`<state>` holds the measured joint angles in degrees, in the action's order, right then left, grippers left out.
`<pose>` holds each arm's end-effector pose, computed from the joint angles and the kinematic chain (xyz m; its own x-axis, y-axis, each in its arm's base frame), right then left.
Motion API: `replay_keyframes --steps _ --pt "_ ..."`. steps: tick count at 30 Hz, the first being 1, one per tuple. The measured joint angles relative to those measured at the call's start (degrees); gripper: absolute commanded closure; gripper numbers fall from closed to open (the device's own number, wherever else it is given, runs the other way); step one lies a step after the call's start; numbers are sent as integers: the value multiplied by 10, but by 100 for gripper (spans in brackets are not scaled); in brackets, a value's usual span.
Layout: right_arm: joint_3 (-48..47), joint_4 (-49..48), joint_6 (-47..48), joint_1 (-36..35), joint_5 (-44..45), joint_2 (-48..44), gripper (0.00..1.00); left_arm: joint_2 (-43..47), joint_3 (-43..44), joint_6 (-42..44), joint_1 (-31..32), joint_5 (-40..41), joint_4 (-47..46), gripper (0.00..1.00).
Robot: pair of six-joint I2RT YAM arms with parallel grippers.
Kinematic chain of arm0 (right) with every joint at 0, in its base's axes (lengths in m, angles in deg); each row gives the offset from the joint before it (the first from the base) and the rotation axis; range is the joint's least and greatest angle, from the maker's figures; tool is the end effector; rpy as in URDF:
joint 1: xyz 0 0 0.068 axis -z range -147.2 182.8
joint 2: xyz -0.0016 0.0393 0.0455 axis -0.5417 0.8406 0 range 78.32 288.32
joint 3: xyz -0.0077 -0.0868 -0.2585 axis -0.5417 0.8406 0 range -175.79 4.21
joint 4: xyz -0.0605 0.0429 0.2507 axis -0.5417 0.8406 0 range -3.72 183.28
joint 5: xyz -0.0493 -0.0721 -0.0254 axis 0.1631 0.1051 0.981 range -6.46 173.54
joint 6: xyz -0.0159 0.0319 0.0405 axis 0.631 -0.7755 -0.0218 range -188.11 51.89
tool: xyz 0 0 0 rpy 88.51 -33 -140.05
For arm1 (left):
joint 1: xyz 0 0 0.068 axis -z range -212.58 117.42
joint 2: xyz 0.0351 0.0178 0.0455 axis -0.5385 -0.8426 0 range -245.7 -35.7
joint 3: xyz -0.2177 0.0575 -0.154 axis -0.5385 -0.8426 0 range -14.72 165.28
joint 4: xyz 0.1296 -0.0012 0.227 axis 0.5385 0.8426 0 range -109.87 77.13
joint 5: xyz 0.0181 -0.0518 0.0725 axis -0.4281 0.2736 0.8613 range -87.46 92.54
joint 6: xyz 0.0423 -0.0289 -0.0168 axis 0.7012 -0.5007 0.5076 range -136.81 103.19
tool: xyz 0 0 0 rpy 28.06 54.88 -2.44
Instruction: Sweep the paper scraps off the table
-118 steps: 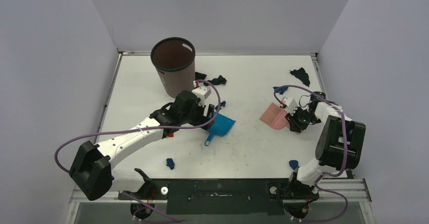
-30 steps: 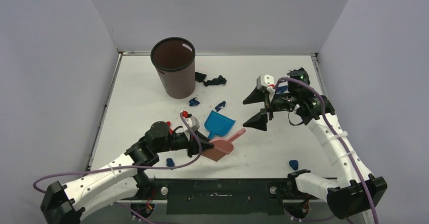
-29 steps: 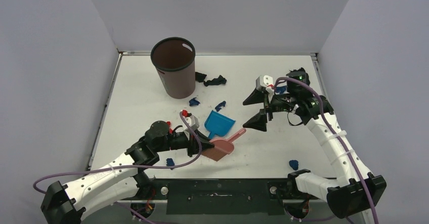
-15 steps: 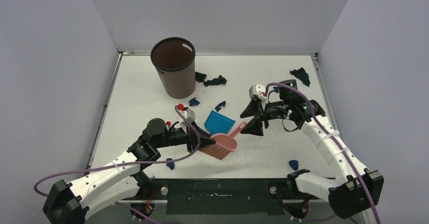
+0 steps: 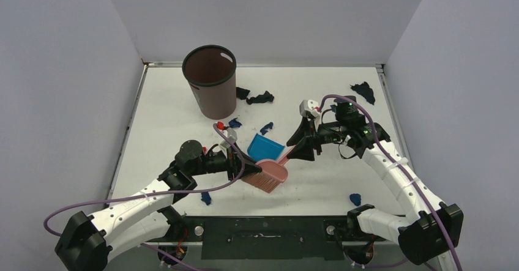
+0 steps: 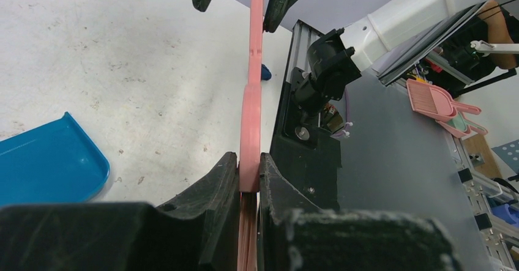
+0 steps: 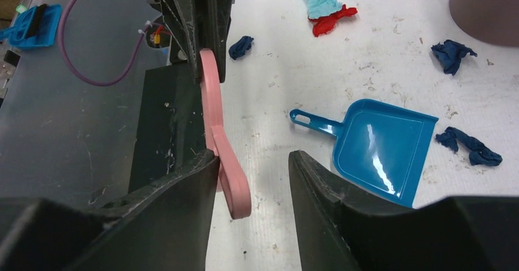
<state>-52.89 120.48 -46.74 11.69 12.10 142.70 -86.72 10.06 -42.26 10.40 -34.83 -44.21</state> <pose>0.1935 0.1110 0.3235 -0.2922 -0.2372 -0.9265 -0.9489 -0.0486 0.3117 0.1334 -0.1538 0.2609 -0.4456 -0.0517 -0.8937 0.8795 0.1613 -0.4478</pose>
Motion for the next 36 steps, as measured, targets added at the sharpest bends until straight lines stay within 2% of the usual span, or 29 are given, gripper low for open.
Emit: replay_keyframes --steps 5,9,24,31,32,33,36 --pt "0 -10 -10 0 0 0 53 -1 0 -11 -11 -5 -15 100" --pt "8 -13 -12 0 0 -3 61 -1 0 -15 -14 -6 -22 100" --pt "12 -32 -46 -3 -11 -5 64 -5 0 -29 -19 -8 -32 100" --pt "19 -59 -78 -3 -27 -5 72 -15 0 -29 -22 -10 -38 100" --pt "20 -61 -80 -3 -28 -5 76 -16 0 -29 -22 -11 -39 100" --pt "20 -64 -82 -3 -29 -5 85 -17 0 -29 -23 -11 -39 100" --pt "24 -67 -89 -3 -38 -5 89 -17 0 -27 -24 -13 -38 100"
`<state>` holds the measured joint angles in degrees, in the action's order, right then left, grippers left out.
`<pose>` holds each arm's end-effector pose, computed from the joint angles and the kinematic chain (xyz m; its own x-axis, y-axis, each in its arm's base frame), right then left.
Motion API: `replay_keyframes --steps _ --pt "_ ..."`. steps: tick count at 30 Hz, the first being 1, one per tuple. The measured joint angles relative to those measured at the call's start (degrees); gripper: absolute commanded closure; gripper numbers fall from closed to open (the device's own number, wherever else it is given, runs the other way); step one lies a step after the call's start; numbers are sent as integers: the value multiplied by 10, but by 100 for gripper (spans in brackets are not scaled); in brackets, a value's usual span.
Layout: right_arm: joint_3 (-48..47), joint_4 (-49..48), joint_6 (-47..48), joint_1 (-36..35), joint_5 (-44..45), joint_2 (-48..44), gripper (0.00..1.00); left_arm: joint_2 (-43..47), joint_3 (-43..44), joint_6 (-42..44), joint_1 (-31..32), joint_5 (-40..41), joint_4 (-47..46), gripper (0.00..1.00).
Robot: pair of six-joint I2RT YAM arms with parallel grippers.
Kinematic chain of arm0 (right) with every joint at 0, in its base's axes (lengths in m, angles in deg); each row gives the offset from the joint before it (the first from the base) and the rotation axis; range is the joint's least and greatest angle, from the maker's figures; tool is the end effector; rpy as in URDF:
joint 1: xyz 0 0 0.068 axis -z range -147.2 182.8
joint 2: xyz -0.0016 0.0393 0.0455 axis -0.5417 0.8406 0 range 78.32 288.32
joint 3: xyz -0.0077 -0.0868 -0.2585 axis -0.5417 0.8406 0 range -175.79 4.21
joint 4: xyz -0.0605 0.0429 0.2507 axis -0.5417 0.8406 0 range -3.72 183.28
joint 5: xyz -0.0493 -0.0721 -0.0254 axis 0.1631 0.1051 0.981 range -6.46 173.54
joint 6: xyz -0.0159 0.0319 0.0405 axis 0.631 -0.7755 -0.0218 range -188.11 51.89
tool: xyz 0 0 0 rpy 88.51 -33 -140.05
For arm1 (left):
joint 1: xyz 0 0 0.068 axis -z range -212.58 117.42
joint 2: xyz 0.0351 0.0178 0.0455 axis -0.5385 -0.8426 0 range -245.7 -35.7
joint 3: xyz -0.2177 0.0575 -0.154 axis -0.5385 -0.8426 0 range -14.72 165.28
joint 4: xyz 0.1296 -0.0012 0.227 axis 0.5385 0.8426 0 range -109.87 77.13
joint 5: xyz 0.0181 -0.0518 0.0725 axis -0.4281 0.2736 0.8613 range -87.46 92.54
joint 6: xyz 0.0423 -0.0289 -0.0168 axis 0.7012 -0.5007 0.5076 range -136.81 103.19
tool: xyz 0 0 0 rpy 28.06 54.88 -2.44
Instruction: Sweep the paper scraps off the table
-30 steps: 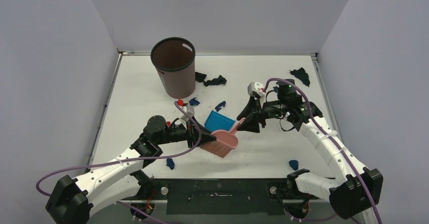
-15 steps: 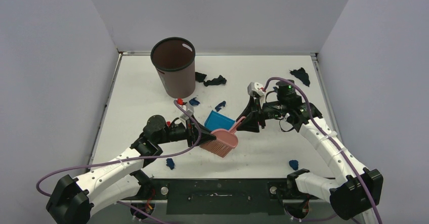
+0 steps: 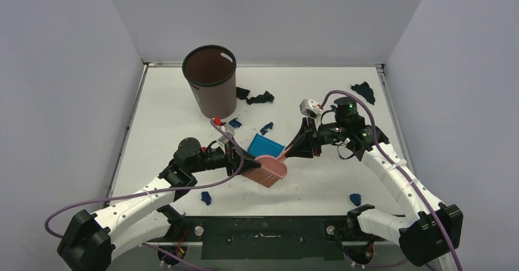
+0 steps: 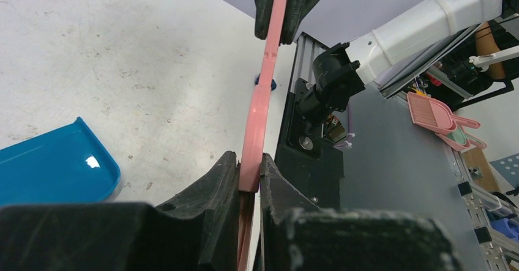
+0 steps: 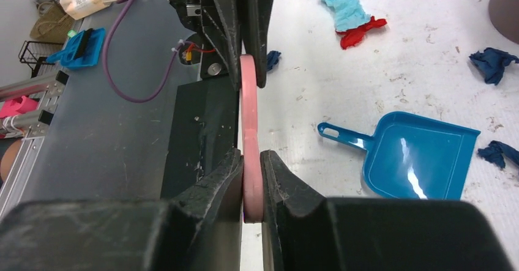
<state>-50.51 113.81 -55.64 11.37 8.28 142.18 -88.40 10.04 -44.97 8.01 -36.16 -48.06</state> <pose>0.1938 0.1132 0.3212 -0.3668 -0.2030 -0.9079 -0.9158 -0.0926 0.3907 0.1422 -0.1512 0.2622 -0.4610 -0.0902 -0.8828 0.8677 0.1625 -0.4697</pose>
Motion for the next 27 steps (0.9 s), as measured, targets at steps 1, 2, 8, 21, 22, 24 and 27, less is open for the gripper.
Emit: replay_keyframes --steps 1,2,8,21,22,24,27 --pt "2 0 -2 0 -5 -1 88 -1 0 1 -4 0 0 100" --pt "3 0 -3 0 -7 -2 81 -1 0 1 -7 0 1 100" --pt "6 3 10 0 12 -8 66 -1 0 -1 -6 -6 -4 100" --pt "8 12 16 0 11 -11 95 -7 0 1 -9 -6 -7 94" --pt "8 14 15 0 6 -11 95 -7 0 1 -11 -6 -7 80" --pt "10 9 9 3 3 -11 95 -7 0 3 -12 -1 -5 56" --pt "20 -14 -7 16 2 -10 95 -5 6 14 -12 31 22 40"
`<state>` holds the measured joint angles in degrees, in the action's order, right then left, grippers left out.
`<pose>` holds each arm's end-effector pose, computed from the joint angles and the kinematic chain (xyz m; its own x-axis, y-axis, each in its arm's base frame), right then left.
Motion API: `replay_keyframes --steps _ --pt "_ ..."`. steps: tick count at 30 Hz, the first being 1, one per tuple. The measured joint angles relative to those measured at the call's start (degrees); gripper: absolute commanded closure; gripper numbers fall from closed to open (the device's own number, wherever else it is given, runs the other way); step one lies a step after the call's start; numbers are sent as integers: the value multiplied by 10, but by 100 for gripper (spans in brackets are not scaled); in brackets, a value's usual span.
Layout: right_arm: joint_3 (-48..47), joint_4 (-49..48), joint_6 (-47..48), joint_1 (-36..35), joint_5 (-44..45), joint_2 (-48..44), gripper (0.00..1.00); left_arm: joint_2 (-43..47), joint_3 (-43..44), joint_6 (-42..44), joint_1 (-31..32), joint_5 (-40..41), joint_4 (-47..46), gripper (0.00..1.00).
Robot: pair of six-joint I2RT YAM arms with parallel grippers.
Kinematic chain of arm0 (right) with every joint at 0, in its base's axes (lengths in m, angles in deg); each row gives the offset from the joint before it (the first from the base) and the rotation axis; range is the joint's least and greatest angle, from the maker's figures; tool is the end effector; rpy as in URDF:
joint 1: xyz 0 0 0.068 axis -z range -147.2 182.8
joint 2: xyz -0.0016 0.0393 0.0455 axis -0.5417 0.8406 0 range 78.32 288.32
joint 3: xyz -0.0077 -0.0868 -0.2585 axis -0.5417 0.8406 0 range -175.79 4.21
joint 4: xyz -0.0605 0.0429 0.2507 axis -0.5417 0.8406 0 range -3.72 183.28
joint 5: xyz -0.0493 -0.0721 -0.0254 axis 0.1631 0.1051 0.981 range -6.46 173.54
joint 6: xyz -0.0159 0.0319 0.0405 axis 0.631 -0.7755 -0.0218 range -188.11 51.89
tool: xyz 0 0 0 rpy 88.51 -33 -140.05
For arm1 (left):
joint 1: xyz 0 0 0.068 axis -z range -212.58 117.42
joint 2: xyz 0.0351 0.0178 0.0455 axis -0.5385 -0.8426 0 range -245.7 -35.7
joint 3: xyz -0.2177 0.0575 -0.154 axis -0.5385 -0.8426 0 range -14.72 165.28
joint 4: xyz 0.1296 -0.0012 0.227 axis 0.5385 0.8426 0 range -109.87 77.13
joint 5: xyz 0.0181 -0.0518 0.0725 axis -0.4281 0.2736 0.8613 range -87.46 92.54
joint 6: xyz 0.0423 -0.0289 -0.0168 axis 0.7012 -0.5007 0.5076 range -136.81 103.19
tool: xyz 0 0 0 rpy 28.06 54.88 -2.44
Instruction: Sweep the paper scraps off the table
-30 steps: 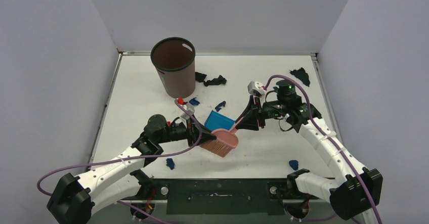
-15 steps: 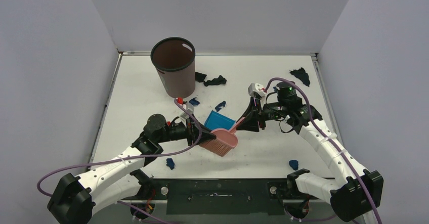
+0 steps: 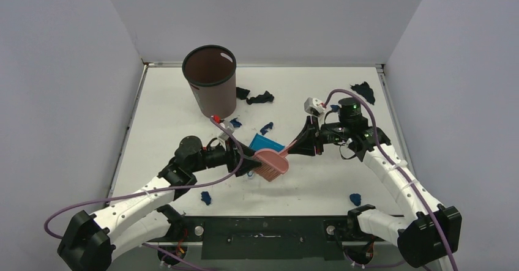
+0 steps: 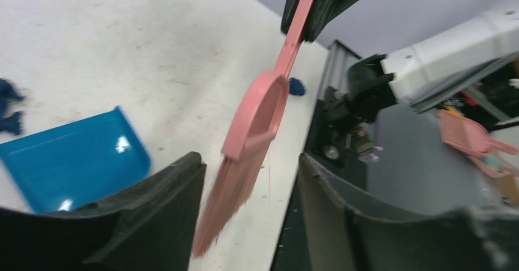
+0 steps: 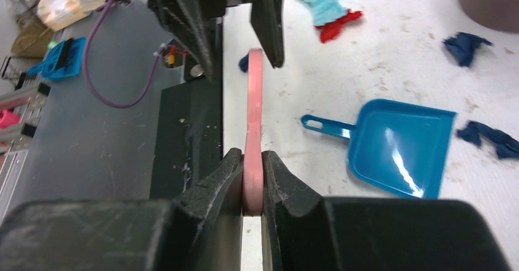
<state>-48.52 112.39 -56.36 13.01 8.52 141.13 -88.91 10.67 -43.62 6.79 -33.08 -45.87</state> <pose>0.1937 0.1063 0.3154 -0.3767 -0.1915 -0.9063 -0.9171 -0.0610 0.3941 0.1488 -0.1489 0.2604 -0.4576 -0.0989 -0.8836 0.8507 0.2404 -0.4675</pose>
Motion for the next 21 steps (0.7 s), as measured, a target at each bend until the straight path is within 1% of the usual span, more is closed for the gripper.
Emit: replay_keyframes --steps 2,4,6,8,10,13,16,21 --pt "2 -8 -8 26 7 6 95 7 8 10 0 37 35 38" --pt "-6 -3 -2 55 17 20 95 21 17 20 0 87 75 37" --pt "-31 20 11 83 34 45 95 37 23 28 0 136 110 37" --pt "-66 41 21 107 56 76 95 48 30 35 0 189 146 39" --pt "-93 47 20 127 87 101 95 47 41 40 2 240 186 40" --pt "-96 36 -2 147 151 103 95 22 65 43 10 299 247 41" --pt "-83 13 -22 152 220 82 95 -24 86 49 27 346 295 40" --pt "-69 -14 -44 153 283 33 95 -100 103 64 53 387 340 41"
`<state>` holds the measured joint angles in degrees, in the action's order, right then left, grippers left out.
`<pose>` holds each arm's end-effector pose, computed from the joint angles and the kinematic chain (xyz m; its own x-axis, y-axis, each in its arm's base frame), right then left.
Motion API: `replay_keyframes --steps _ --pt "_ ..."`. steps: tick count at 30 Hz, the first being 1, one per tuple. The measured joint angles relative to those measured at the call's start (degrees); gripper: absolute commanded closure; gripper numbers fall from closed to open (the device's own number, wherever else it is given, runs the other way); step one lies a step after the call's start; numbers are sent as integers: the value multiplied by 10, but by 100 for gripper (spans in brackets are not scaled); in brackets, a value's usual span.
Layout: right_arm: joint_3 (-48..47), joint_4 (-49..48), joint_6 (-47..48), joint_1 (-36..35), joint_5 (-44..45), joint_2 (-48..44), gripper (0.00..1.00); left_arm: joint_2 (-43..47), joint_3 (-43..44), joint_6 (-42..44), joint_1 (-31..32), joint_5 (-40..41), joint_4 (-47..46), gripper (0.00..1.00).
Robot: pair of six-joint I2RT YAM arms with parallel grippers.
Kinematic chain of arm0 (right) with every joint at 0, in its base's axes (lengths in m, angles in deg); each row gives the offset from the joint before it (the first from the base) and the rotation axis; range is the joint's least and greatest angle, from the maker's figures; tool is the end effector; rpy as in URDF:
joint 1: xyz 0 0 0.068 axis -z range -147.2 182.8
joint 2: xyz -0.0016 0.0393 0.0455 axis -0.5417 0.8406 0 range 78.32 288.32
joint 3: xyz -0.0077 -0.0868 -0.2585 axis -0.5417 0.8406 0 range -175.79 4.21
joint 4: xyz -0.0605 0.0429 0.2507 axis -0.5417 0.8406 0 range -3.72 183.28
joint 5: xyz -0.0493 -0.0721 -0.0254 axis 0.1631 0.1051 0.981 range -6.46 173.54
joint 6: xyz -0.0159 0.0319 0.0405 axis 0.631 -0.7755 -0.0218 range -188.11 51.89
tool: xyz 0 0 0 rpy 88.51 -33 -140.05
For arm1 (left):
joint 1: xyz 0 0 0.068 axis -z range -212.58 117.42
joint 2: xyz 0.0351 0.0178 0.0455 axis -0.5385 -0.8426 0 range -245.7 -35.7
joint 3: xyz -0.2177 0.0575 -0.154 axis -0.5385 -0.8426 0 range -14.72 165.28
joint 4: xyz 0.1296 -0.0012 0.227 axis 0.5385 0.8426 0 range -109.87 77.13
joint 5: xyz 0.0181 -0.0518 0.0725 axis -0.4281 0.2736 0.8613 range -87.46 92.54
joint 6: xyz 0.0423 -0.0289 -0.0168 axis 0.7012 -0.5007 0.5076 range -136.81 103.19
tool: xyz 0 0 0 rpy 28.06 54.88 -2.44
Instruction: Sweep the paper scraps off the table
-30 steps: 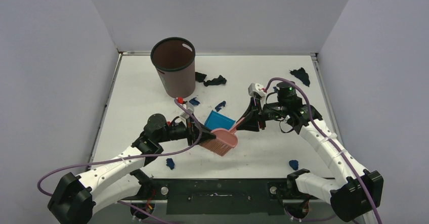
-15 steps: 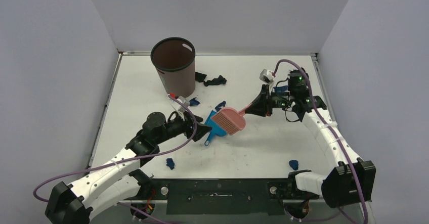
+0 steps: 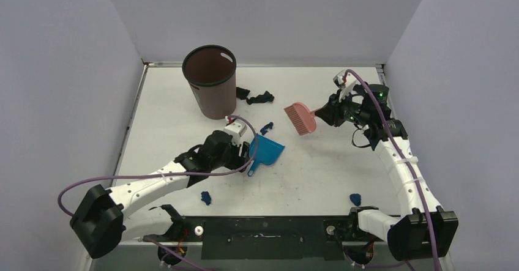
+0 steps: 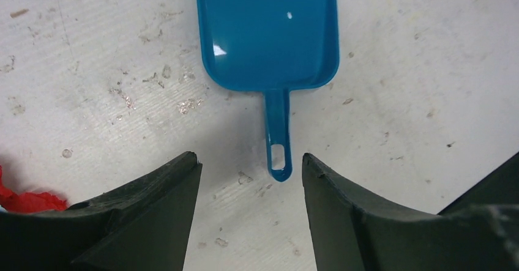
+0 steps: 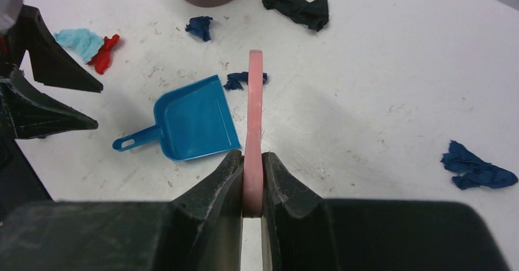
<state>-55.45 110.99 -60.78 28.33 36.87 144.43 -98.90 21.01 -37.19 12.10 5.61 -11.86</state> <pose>0.2448 0.0452 0.3360 -0.4256 -0.1211 -0.8968 -0.7344 0.6253 0.2641 0.1686 -0.1640 0.2258 -0.6207 0.1247 -0.7741 0.4854 0.8365 -0.2544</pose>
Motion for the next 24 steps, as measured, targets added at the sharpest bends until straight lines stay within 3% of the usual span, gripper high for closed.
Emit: replay_keyframes --steps 11,24 --pt "71 -60 -39 33 42 -40 95 -119 50 31 28 10 19 39" --pt "83 -79 -53 37 43 -61 95 -216 68 37 82 -2 12 52"
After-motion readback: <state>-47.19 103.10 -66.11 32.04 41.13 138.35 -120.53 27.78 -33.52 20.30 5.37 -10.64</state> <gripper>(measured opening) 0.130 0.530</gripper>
